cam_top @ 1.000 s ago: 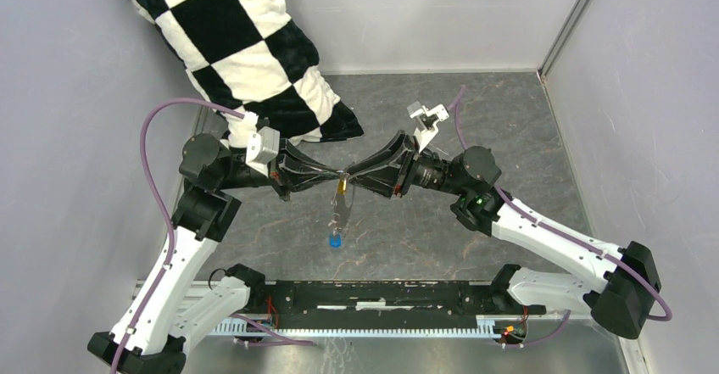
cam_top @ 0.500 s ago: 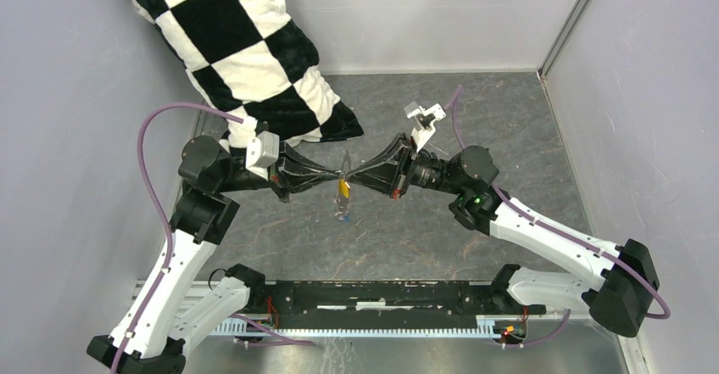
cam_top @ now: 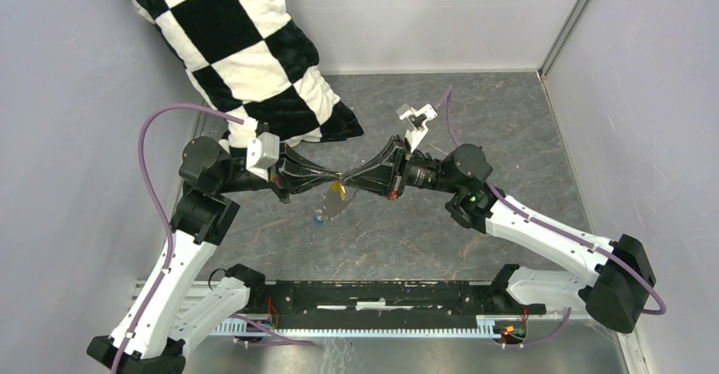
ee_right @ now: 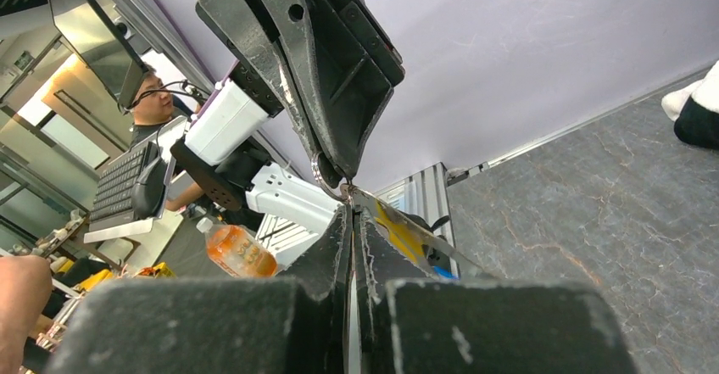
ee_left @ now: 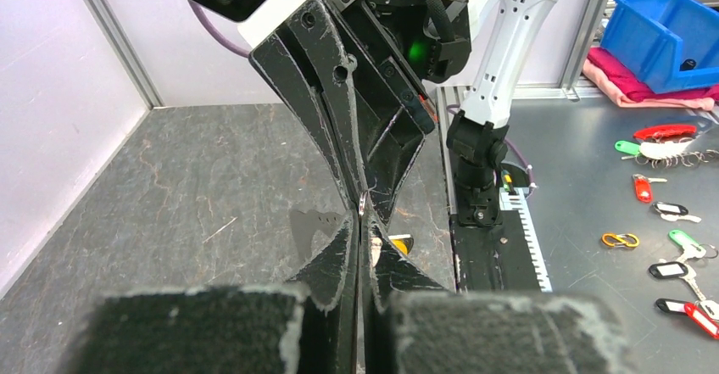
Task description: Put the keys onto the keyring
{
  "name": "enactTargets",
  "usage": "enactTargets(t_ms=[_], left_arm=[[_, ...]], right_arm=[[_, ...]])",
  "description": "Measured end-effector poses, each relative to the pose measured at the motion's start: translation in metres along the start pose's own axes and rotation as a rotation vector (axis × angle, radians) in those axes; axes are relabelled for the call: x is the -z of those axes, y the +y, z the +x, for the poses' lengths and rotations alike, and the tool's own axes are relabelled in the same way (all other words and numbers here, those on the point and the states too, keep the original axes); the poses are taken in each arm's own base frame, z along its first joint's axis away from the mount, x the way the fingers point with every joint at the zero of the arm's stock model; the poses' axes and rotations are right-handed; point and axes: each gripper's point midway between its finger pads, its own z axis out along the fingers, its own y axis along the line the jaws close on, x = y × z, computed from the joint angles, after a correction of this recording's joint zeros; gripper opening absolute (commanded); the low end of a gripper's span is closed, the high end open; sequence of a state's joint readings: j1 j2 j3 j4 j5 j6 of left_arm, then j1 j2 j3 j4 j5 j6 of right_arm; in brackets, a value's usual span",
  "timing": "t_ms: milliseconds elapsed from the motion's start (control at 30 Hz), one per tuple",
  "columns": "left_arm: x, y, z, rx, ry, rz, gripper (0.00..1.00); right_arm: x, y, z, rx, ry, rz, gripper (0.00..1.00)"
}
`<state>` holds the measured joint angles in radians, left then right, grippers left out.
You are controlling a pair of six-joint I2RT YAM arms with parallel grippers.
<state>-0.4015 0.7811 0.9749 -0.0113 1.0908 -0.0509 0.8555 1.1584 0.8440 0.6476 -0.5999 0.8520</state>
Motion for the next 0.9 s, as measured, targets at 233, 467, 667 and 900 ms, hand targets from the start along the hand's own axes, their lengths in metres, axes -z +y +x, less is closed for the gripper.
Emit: enactTargets(t_ms=[233,467,667,900], left_arm=[[0.0,0.0,-0.001,-0.004,-0.002,0.0,0.02],[0.0,0.0,-0.002,-0.01,-0.007,0.001,0.02],[-0.001,0.0,-0.008,0.001,-0.028,0.002,0.02],[-0.002,0.0,-0.008,0.008,-0.037,0.005,0.02]], right_arm=[[-0.001,0.001,0.001,-0.009,0.01,-0.005,0.1],[-0.001,-0.004,0.004,-0.003,0.039,0.019,0.31],[0.001,-0.018,0.013,0.07,0.147,0.109,0.47],[0.0,-0.002,-0.015,0.236,0.194,0.12,0.5]])
